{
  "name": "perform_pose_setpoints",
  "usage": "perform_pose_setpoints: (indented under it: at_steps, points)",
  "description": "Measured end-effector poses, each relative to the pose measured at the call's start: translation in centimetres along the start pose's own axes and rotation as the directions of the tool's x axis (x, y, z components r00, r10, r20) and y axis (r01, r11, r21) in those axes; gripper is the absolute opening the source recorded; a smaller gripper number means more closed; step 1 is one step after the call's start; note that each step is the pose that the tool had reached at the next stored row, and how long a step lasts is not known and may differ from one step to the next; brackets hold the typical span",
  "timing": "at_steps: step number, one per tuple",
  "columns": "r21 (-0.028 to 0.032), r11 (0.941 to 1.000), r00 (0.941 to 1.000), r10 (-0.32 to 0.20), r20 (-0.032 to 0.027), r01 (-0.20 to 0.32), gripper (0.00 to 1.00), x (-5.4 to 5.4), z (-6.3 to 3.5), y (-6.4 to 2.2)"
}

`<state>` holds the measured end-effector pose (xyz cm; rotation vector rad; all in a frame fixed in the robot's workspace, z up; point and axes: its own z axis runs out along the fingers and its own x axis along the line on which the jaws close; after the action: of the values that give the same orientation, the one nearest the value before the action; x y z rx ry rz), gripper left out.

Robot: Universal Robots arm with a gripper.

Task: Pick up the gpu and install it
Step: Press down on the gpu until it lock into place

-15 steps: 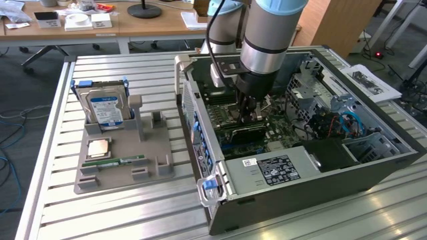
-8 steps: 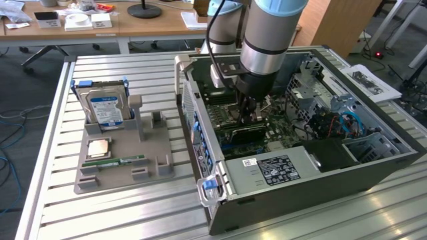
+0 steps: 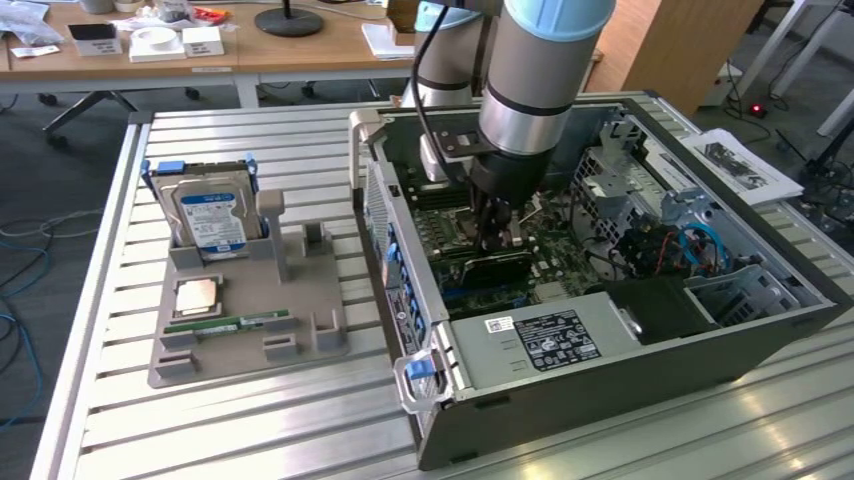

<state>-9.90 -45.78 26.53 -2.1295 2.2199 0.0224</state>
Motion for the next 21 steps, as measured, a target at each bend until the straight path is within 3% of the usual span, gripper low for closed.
perform_pose_setpoints:
  at_steps: [21]
  points:
    - [-0.0001,1.0000,1.0000,0.000,0.0000,0.000,0.11,0.02,0.29,0.07]
